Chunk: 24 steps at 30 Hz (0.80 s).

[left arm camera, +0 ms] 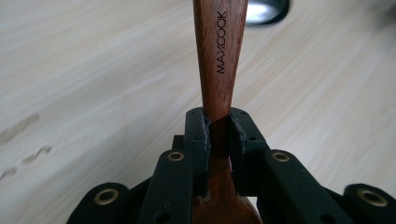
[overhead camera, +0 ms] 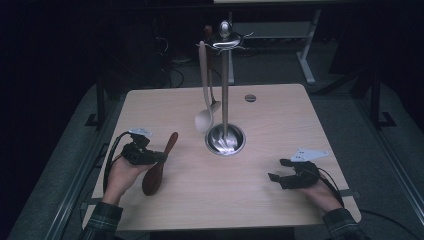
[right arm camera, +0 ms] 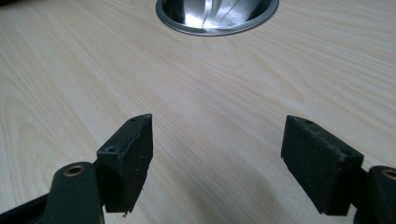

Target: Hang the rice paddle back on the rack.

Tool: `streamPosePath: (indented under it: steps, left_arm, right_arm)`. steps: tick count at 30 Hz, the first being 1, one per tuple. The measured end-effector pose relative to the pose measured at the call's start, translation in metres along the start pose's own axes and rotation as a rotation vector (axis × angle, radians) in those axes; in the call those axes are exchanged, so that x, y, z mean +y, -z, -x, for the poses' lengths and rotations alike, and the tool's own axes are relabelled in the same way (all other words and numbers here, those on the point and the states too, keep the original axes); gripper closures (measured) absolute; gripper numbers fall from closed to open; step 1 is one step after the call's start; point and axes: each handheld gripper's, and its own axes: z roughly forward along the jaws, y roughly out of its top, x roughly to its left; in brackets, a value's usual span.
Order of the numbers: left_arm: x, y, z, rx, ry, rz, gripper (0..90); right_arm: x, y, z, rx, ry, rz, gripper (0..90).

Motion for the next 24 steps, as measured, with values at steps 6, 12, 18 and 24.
streamPosePath:
  steps: [6, 12, 18, 24]
  left_arm:
    - [-0.001, 0.006, 0.003, -0.054, -0.008, 0.099, 78.7]
    - [-0.001, 0.006, 0.009, -0.075, -0.038, 0.166, 78.6]
    - [-0.001, 0.007, 0.018, -0.095, -0.068, 0.249, 78.6]
    - [0.004, 0.008, 0.031, -0.102, -0.099, 0.293, 78.5]
  right_arm:
    - [0.0, -0.001, 0.0, 0.002, 0.0, -0.001, 24.7]
    - [0.0, -0.001, 0.0, 0.003, -0.002, -0.001, 24.7]
    - [0.002, 0.001, 0.001, -0.023, -0.015, -0.004, 25.1]
    - [0.009, 0.005, -0.005, -0.011, -0.043, 0.024, 27.7]
